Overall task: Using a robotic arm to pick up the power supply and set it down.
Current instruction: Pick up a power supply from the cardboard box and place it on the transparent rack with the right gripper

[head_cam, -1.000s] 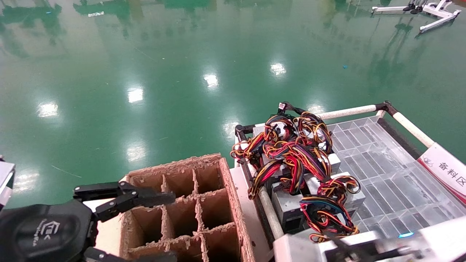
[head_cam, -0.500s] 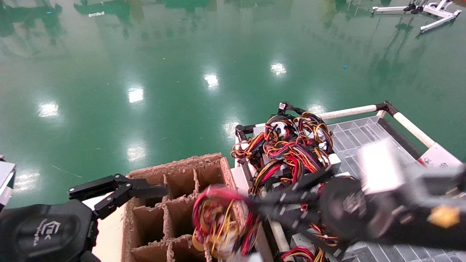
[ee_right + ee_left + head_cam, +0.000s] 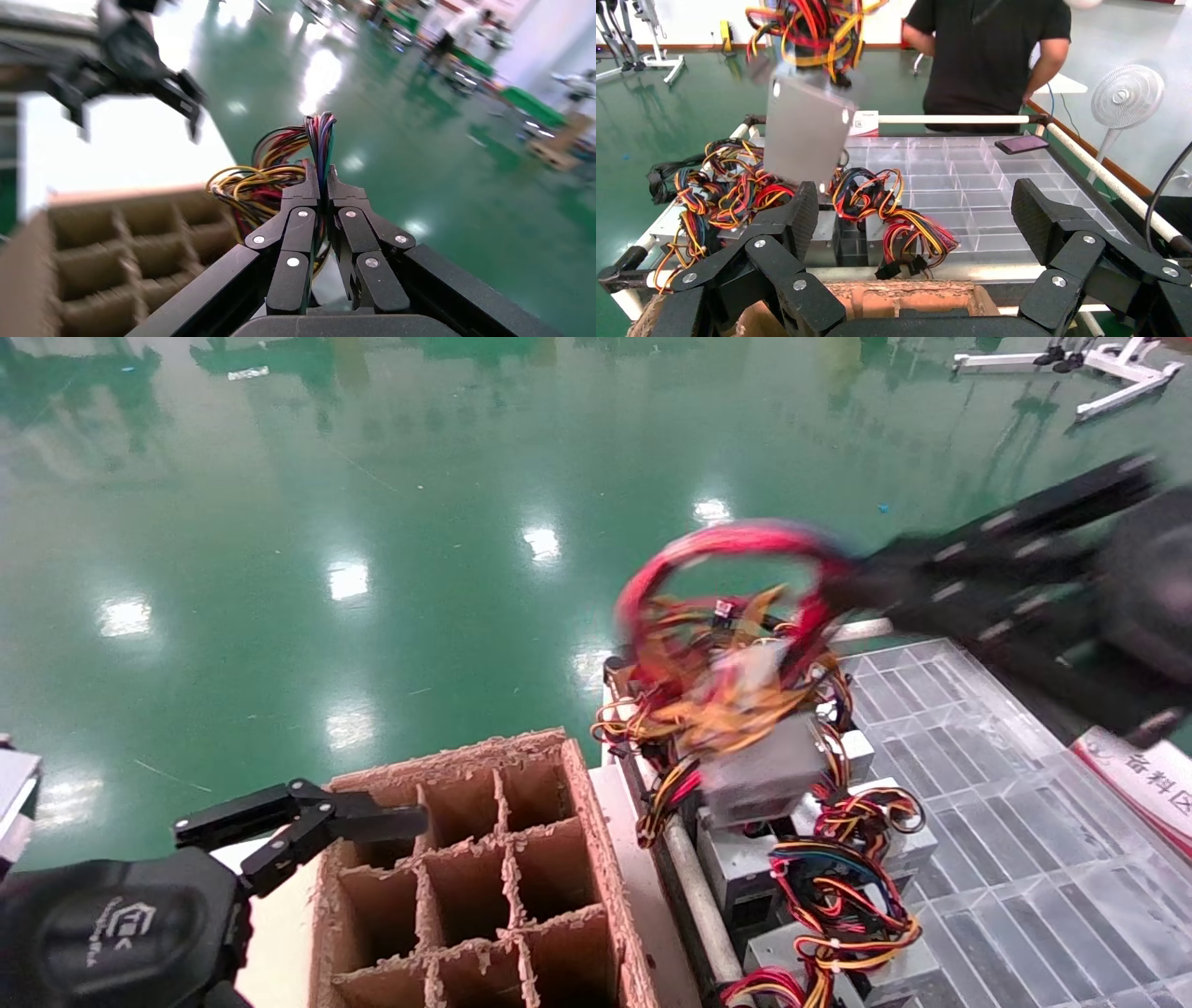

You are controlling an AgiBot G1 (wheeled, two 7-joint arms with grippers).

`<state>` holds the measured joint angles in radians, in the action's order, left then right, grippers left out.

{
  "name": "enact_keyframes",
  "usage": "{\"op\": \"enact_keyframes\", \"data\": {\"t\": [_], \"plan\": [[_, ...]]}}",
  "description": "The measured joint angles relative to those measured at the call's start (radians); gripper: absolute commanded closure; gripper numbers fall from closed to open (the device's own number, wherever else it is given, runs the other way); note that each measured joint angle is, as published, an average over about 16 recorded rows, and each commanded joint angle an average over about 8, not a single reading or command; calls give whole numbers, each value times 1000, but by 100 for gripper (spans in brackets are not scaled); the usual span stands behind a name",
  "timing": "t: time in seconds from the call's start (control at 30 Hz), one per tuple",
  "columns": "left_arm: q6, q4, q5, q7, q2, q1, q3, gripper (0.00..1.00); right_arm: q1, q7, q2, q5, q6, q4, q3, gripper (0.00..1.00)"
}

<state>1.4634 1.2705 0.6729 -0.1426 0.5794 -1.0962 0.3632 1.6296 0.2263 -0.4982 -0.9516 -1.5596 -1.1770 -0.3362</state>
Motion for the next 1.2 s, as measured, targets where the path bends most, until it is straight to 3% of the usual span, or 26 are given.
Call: {"op": "enact_keyframes", "data": {"t": [0.3, 0.63, 1.2], "plan": [[0, 0, 0, 0, 0, 0, 0, 0, 133, -79, 141, -46, -33, 111, -91, 100], [0, 0, 0, 0, 0, 0, 0, 0, 169, -178, 265, -65, -32, 208, -220, 100], [0, 0, 0, 0, 0, 0, 0, 0, 140, -300, 275, -63, -32, 329, -407, 100]]}}
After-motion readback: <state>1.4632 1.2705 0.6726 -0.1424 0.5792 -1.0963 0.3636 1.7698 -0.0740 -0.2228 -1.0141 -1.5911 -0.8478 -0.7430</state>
